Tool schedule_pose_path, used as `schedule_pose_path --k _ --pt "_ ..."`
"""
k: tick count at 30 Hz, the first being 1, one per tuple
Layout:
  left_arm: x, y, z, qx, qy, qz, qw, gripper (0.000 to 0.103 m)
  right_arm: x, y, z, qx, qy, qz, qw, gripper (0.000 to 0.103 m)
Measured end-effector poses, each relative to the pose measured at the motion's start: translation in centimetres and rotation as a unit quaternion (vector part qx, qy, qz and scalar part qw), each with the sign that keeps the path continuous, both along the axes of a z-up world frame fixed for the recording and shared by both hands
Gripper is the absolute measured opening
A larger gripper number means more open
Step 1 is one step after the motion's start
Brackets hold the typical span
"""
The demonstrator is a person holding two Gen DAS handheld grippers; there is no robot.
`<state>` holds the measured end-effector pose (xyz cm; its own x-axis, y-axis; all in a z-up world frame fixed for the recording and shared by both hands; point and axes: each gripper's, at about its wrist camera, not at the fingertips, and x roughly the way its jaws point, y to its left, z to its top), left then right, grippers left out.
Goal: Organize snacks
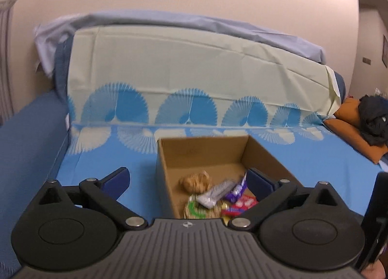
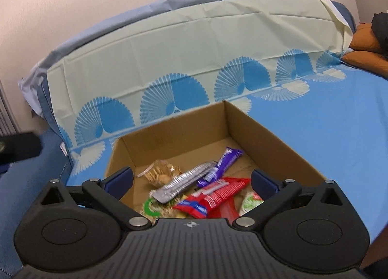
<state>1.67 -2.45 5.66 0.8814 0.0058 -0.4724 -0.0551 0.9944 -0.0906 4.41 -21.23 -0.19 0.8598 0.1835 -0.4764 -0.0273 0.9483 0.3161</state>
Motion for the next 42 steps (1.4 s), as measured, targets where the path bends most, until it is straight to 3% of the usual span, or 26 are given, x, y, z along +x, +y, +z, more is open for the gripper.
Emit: schedule_pose_path --k 8,15,19,23,30,34,37,42 --pt "-5.5 -1.8 -2.3 -0.006 0.051 -0.036 0.9980 0.102 -3.9 -0.1 1.6 -0.076 -0.008 -0.004 0.997 0.102" --pt "-9.9 -4.3 -4.3 -0.019 0.074 -0.060 0.9953 0.102 -9.3 -4.3 2.8 -0.138 -0.035 -0.020 0.990 0.102" --pt "-10.3 -4.9 -4.9 -0.031 0.082 -0.070 0.9936 0.102 -11.5 -6.3 4.3 -0.082 -0.019 -0.039 0.996 0.102" --pt "-9.8 -4.6 -5.2 -0.037 0.084 -0.061 0.9940 0.102 -13.1 -5.7 4.5 -0.120 -0.054 -0.027 0.991 0.102" --pt "-6.9 -3.9 -6.2 -0.033 0.104 -0.030 0.9936 0.102 -10.8 -6.3 2.0 -0.121 -0.011 0.007 0.993 0.102" --pt "-5.1 -3.4 -6.6 -0.043 0.115 -0.013 0.9923 0.102 -8.6 -6.5 2.3 -0.106 0.005 0.043 0.993 0.102" --pt "-4.4 -3.3 -7.1 -0.041 0.124 -0.007 0.9914 0.102 -7.5 -5.8 1.7 -0.133 -0.005 0.050 0.990 0.102" --pt "-4.0 -3.1 -7.9 -0.037 0.135 0.002 0.9902 0.102 -7.0 -5.8 0.4 -0.097 0.004 0.050 0.994 0.102"
